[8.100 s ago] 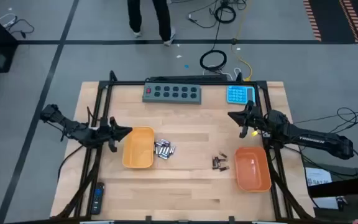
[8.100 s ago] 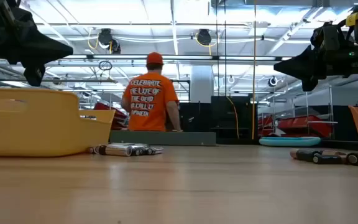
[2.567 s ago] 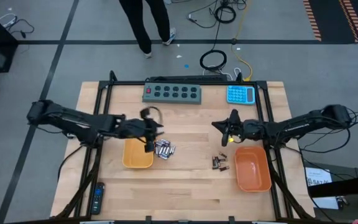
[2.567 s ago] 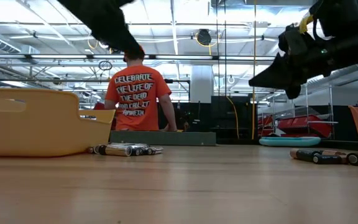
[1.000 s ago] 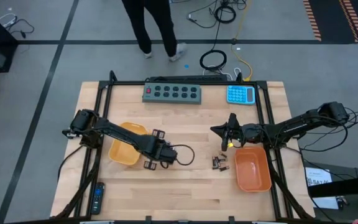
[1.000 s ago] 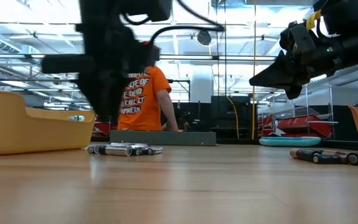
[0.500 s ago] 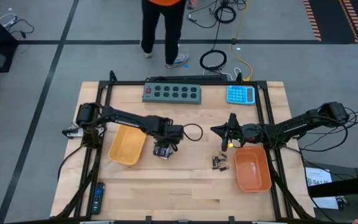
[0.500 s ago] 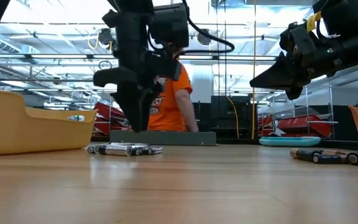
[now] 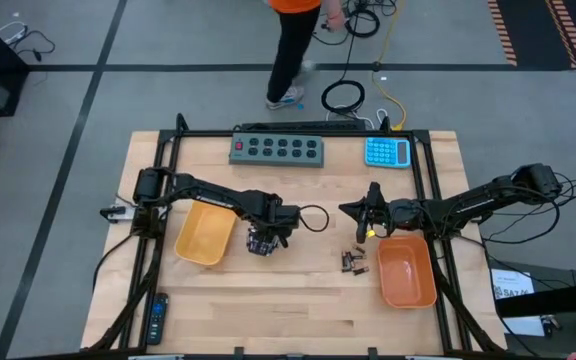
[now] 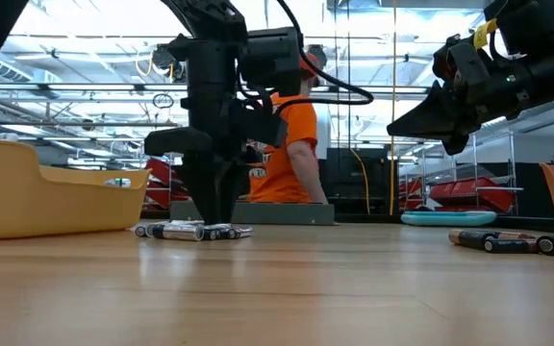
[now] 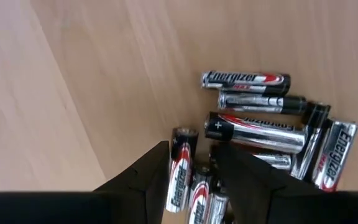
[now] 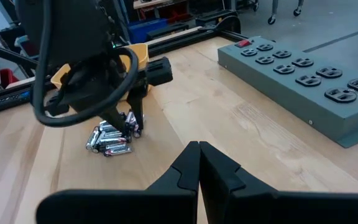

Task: Sort batteries
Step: Put the silver battery into the yellow bin

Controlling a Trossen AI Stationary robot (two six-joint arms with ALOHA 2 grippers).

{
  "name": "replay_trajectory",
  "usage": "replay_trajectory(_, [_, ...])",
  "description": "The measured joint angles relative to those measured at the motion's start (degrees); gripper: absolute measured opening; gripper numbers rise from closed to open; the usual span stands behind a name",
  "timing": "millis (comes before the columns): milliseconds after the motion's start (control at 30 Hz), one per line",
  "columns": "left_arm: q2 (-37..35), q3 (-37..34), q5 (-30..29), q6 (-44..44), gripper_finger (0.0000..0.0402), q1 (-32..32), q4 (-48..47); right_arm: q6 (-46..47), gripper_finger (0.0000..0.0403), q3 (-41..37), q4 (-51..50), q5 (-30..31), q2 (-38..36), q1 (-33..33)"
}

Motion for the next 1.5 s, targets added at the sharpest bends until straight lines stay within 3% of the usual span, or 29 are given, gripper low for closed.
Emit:
replay_trajectory(133, [0.4,-0.18,-0.42,0.11,0.0139,1.15,0.14,0.02,0.0,0.0,-0.15,0.0,0.0,0.0])
replay_trajectory(533, [0.05,-2.06,0.84,2.97,0.0049,4.56,2.02,0.0,0.0,0.0,-0.37,0.0,0.0,-0.02])
replay_trajectory(967, [0.83,-0.65,-3.01,5.76,0.0048,3.02,1.46,-0.02,0.0,0.0,-0.61,0.02,0.0,-0.02])
replay_trajectory(1233, [-7.45,0.3,-5.54,-5.2,0.0048,1.12,-7.46,1.29,0.0,0.0,-1.0,0.04,0.0,0.06])
replay_trajectory(1400, [-14.3,-0.55,-1.44,-18.61,0.0048,-0.74,-20.16,1.55,0.0,0.0,-1.51,1.77,0.02,1.5])
replay_trajectory(1500, [-19.09,-6.01,0.06,-24.57,0.0048,-1.81,-22.22,1.55,0.0,-0.02,-1.97,2.95,0.02,2.54])
